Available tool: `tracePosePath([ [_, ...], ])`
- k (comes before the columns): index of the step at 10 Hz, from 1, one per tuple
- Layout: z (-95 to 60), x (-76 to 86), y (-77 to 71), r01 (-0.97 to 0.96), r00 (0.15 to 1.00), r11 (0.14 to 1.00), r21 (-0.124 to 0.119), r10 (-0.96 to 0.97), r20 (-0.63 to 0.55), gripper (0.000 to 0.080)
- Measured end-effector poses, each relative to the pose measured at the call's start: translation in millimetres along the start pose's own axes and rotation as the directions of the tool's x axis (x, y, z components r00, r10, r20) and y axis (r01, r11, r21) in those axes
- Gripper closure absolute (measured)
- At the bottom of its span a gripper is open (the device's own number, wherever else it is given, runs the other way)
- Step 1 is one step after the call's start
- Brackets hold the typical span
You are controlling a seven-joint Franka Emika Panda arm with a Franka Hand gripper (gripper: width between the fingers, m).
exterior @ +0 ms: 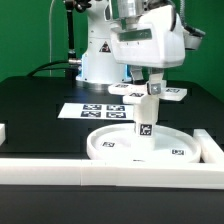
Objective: Assemble round table
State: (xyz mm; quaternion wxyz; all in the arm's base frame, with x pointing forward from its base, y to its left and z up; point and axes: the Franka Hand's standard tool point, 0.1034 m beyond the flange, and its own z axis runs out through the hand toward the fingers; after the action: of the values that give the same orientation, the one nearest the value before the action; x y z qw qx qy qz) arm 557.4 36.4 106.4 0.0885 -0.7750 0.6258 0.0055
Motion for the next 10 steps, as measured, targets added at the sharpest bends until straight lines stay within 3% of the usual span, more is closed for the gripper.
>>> tracePosePath([
  [2,-0.2,0.6,0.0,-0.230,0.973,0.973,0.015,0.229,0.013,0.0354],
  [5,-0.4,1.1,0.9,-0.531,0.848,0.847,0.031,0.530,0.021,0.0354],
  [8,-0.6,1.9,-1.0,-0.730,0.683,0.682,0.039,0.728,0.064,0.0354],
  [10,-0.5,2.4,-1.0,-0.757,0.653,0.652,0.037,0.754,0.068,0.0353],
])
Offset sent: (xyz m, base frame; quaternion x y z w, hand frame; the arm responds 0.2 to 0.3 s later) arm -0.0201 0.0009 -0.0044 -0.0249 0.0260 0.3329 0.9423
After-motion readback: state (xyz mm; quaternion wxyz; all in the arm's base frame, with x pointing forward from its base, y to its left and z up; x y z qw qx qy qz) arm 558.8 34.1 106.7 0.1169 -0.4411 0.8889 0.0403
